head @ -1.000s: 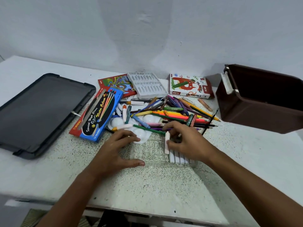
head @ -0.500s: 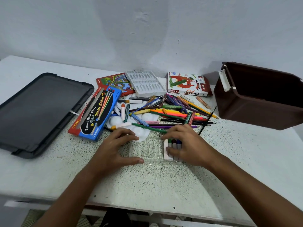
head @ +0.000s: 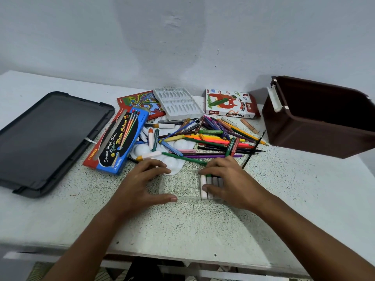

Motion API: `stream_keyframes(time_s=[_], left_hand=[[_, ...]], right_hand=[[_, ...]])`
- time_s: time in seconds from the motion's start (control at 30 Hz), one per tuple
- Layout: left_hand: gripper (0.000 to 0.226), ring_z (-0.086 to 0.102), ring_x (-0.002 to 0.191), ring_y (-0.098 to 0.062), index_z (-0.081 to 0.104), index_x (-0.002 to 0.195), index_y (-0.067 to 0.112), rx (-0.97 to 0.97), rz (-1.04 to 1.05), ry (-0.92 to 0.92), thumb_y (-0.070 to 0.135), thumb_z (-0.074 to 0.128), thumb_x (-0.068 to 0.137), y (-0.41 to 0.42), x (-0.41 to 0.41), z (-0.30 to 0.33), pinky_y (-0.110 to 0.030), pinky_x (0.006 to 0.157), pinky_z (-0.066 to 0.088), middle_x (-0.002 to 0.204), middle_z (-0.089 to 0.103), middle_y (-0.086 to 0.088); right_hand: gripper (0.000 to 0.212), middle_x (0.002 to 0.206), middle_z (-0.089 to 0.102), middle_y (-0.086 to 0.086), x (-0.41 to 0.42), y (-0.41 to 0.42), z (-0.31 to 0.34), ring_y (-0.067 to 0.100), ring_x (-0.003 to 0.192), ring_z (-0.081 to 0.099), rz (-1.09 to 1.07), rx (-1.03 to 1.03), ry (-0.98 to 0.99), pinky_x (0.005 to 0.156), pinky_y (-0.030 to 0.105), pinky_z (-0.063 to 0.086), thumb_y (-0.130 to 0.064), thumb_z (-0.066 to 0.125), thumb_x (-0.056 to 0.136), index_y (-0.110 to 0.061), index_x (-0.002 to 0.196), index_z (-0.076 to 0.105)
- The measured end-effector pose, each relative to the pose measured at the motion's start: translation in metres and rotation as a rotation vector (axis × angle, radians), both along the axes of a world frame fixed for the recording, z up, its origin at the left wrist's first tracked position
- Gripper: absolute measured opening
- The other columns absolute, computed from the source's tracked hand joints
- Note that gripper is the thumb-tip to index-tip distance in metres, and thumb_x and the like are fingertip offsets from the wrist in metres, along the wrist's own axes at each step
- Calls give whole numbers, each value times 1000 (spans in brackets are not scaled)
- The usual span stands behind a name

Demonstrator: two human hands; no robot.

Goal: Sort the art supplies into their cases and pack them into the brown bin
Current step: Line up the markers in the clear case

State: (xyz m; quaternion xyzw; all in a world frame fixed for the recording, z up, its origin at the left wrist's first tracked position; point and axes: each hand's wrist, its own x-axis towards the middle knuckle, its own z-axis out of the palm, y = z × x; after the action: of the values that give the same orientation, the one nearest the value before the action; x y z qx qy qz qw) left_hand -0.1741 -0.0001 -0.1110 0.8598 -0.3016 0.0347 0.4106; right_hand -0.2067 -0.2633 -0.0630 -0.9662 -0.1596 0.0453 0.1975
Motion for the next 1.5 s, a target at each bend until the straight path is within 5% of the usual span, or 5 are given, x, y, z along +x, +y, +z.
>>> stream_keyframes(time_s=[0.43,0.77,0.97,1.3,1.5], left_hand=[[61,52,113,2,70,107,18,-68,-15,-47,58,76,61,1,1,2,-4,88,38,118,60,6],[51,58,103,-6,71,102,15,-89,-24,-114,53,75,69,-1,3,-4,-15,79,49,112,62,4],[26,61,90,-16,72,95,5,-172,238,-202,26,62,85,-2,2,-7,-30,79,52,96,63,-4],[28,53,94,-33,68,109,1,401,399,-416,14,66,85,8,31,4,-45,77,44,99,65,-15],[19,55,81,-34,69,100,-3,502,316,-493,2,69,81,11,44,1,-46,66,48,90,65,-21]], right_hand=[[85,129,36,-23,-25,-46,-21,1,122,25,-144,84,-73,101,34,29,-83,53,67,-41,139,40],[86,136,47,-12,-39,-54,-38,13,125,33,-141,37,-172,98,34,36,-78,61,69,-31,140,42],[83,135,47,-11,-42,-51,-38,12,125,33,-187,95,-231,98,37,37,-75,58,71,-28,138,44],[83,130,51,-9,-42,-48,-40,15,120,36,-172,-9,-267,93,36,41,-78,52,74,-26,138,44],[85,132,50,-8,-42,-48,-42,15,120,37,-164,-46,-271,95,37,41,-80,53,73,-26,138,43]])
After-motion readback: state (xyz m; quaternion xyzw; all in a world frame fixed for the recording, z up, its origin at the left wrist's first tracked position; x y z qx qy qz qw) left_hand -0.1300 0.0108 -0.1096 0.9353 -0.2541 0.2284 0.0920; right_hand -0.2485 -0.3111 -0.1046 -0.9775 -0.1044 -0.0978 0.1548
